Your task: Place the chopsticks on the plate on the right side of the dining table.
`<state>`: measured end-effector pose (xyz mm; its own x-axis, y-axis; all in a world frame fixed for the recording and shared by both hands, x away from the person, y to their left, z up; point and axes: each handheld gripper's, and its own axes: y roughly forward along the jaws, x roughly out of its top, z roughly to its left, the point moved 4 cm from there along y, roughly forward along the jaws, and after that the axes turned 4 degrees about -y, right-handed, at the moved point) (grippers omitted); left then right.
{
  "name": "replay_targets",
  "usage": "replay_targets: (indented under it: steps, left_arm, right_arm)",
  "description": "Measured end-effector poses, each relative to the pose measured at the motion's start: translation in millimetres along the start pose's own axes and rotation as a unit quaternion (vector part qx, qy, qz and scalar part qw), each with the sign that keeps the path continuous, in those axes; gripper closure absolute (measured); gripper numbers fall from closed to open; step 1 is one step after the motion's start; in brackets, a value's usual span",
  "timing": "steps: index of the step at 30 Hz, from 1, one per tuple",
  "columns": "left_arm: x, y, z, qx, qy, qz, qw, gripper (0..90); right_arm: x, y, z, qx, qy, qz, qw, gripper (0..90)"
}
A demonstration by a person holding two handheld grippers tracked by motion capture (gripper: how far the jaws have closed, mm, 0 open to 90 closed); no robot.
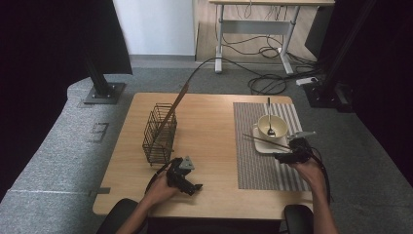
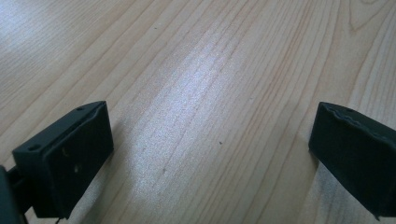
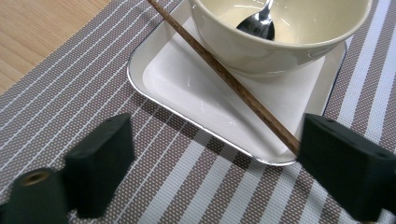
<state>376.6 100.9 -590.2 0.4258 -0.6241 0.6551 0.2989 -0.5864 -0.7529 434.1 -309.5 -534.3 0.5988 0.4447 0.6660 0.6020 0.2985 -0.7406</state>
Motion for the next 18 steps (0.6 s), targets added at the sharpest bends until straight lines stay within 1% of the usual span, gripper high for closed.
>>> replay_targets:
  steps: [1,2,3,4,5,6,7,11,13,15,16,18]
  left_arm:
    - [-0.1,-0.2,0.1,0.000,0.001,0.002,1.0000,0.0]
    - [-0.1,-0.2,0.1,0.000,0.001,0.002,1.0000,0.0]
    - [-0.1,-0.2,0.1,0.000,0.001,0.002,1.0000,0.0]
    - [-0.1,-0.2,0.1,0.000,0.001,0.002,1.0000,0.0]
    - [-0.1,-0.2,0.1,0.000,0.001,0.001,1.0000,0.0]
    - [-0.1,-0.2,0.1,0.000,0.001,0.001,1.0000,0.0]
    - [-0.1,-0.2,0.1,0.000,0.001,0.002,1.0000,0.0]
    - [-0.1,-0.2,0.1,0.000,0.001,0.002,1.0000,0.0]
    - [-0.1,-0.2,0.1,0.000,0.001,0.002,1.0000,0.0]
    - [-0.1,-0.2,0.1,0.000,0.001,0.002,1.0000,0.0]
    - [-0.1,-0.2,0.1,0.000,0.001,0.002,1.0000,0.0]
    - [-0.1,-0.2,0.1,0.000,0.001,0.002,1.0000,0.0]
  right_arm:
    - [-2.2,0.7,4.5,-0.003,0.000,-0.011,0.9999,0.3]
    - [-2.2,0.7,4.5,-0.003,0.000,-0.011,0.9999,0.3]
    - [-4.7,0.9,9.2,0.001,0.003,-0.023,0.9997,0.0]
    - [-4.7,0.9,9.2,0.001,0.003,-0.023,0.9997,0.0]
    - [-6.4,1.9,12.2,0.003,0.009,-0.033,0.9994,0.0]
    - [-6.4,1.9,12.2,0.003,0.009,-0.033,0.9994,0.0]
    - [-9.0,3.3,14.8,0.002,0.010,-0.039,0.9992,0.0]
    - [-14.2,6.8,16.0,-0.005,0.015,-0.045,0.9989,0.0]
    - [-17.0,7.9,14.8,-0.016,0.015,-0.051,0.9985,0.0]
    - [-18.2,8.5,13.9,-0.018,0.016,-0.054,0.9982,0.0]
    - [-20.0,9.6,12.4,-0.023,0.017,-0.059,0.9979,0.0]
    - [-23.5,12.2,10.2,-0.027,0.019,-0.056,0.9979,0.0]
